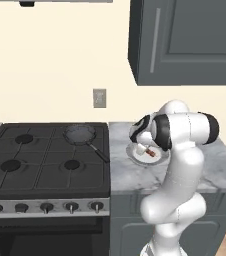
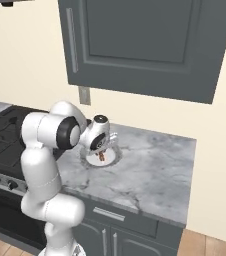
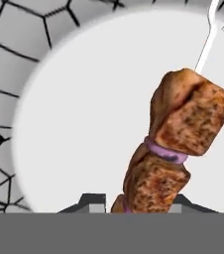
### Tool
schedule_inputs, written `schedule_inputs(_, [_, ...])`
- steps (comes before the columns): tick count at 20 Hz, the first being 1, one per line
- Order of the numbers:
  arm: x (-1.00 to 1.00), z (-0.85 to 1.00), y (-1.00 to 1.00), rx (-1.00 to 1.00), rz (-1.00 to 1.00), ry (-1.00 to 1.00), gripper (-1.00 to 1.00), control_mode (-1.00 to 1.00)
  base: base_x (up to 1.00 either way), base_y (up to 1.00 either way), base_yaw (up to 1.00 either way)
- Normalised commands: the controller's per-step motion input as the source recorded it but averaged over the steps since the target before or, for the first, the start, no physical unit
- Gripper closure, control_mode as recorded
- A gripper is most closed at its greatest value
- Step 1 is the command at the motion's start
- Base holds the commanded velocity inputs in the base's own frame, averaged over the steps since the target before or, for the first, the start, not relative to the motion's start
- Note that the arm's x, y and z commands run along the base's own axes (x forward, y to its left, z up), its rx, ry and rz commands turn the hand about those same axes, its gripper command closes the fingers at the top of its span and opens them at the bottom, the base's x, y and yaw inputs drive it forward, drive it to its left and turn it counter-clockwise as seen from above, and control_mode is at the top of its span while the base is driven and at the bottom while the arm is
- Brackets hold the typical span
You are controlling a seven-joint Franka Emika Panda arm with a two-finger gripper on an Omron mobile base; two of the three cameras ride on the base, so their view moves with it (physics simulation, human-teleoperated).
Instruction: Place the cold items (onion and tangerine) from the fridge in one tupperware on the dining counter. Place the warm items (hot dog and kebab skewer) in the stove area in another tupperware.
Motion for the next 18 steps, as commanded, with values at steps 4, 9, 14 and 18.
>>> schedule_inputs(4, [-0.51,0.59,-0.39,0.23,-0.41,-0.09,1.0,-1.0,0.0,0.0,0.0])
schedule_inputs(9, [-0.53,1.0,-0.25,-0.07,-0.14,0.36,1.0,-1.0,0.0,0.0,0.0])
schedule_inputs(14, [0.01,1.0,0.0,-0.08,-0.02,0.24,1.0,-1.0,0.0,0.0,0.0])
schedule_inputs(18, [-0.39,1.0,0.0,0.0,0.0,0.14,1.0,-1.0,0.0,0.0,0.0])
